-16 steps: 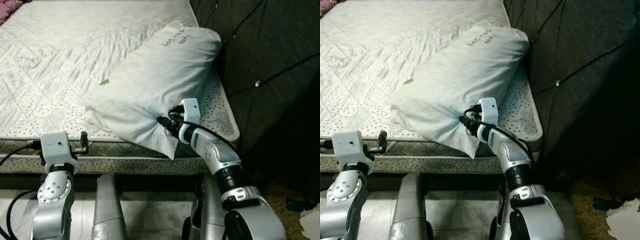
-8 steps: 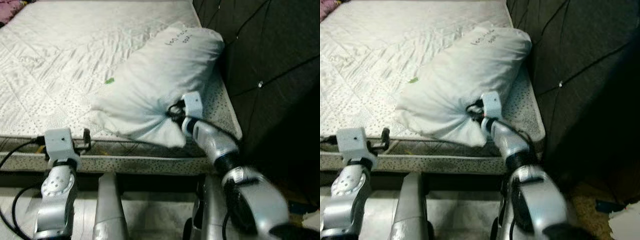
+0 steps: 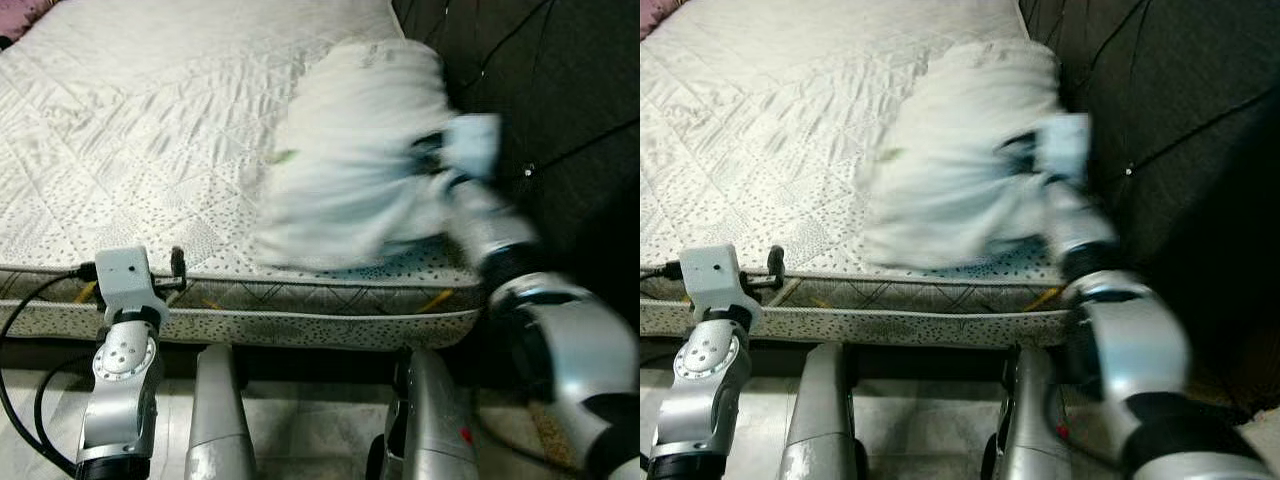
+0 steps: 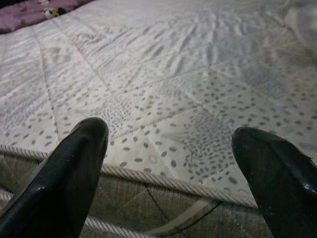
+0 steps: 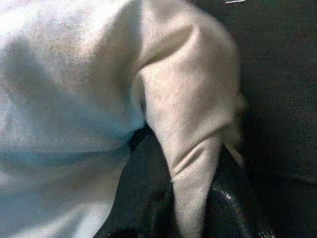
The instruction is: Clean up the room
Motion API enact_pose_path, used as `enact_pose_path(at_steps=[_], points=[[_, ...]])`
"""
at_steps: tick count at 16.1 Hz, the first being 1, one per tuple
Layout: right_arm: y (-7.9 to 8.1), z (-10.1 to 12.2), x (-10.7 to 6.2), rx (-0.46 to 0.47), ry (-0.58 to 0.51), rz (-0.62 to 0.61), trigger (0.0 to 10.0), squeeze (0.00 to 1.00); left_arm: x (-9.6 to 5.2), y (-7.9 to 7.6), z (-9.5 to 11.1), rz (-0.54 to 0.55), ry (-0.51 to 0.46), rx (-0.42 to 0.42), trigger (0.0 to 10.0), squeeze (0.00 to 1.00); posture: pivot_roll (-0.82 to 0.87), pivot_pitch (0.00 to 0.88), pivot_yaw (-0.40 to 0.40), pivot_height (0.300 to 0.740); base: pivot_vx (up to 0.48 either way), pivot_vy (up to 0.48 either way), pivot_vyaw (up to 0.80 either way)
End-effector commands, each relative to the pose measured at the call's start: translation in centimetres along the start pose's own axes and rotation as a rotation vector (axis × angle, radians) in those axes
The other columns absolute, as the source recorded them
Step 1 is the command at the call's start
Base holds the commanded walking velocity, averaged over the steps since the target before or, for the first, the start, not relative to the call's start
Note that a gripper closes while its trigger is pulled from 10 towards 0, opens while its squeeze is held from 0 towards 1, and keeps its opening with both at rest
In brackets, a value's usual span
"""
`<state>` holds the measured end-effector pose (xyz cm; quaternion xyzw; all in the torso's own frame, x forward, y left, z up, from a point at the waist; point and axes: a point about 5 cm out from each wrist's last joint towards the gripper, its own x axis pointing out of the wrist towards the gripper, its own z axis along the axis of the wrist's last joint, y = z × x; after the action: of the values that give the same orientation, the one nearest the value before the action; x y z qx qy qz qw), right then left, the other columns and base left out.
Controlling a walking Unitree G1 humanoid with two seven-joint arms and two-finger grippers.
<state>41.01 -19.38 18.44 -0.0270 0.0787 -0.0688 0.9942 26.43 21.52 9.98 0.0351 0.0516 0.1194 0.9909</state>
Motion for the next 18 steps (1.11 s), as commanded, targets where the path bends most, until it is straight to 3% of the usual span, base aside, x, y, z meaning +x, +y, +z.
enact_pose_path(at_steps=[1, 3, 5, 9, 11, 14, 18], points=[[-0.8, 3.0, 0.2, 0.013, -0.11, -0.043, 0.0, 0.0, 0.2, 0.0, 0.1, 0.007, -0.006, 0.0, 10.0, 0.0, 0.17, 0.0, -0.013, 0.485, 0.0, 0.0, 0.0], [-3.6, 2.9, 0.0, -0.024, -0.119, -0.138, 0.0, 0.0, 0.4, -0.3, 0.1, -0.002, -0.008, 0.0, 10.0, 0.0, 0.16, 0.0, -0.005, 0.485, 0.0, 0.0, 0.0], [-5.1, 2.1, -0.2, -0.051, -0.112, -0.184, 0.0, 0.0, 0.5, -0.4, 0.2, -0.008, -0.01, 0.0, 10.0, 0.0, 0.16, 0.0, 0.0, 0.485, 0.0, 0.0, 0.0], [-5.8, -1.5, -0.8, -0.087, -0.062, -0.192, 0.0, 0.0, 0.7, -0.4, 0.1, -0.012, -0.011, -0.001, 10.0, 0.0, 0.15, 0.0, 0.0, 0.485, 0.0, 0.0, 0.0], [-4.6, -4.5, -1.6, -0.109, -0.049, -0.17, 0.0, 0.0, 0.8, -0.5, 0.1, -0.018, -0.011, 0.0, 10.0, 0.0, 0.14, 0.0, 0.002, 0.485, 0.0, 0.0, 0.0], [-2.3, -7.1, -2.8, -0.098, -0.06, -0.12, 0.0, 0.0, 1.0, -0.6, 0.1, -0.028, -0.015, 0.002, 10.0, 0.0, 0.14, 0.0, 0.005, 0.485, 0.0, 0.0, 0.0], [0.2, -8.9, -4.5, -0.079, -0.059, -0.043, 0.0, 0.0, 1.1, -0.7, 0.2, -0.032, -0.021, 0.002, 10.0, 0.0, 0.14, 0.0, 0.003, 0.485, 0.0, 0.0, 0.0]])
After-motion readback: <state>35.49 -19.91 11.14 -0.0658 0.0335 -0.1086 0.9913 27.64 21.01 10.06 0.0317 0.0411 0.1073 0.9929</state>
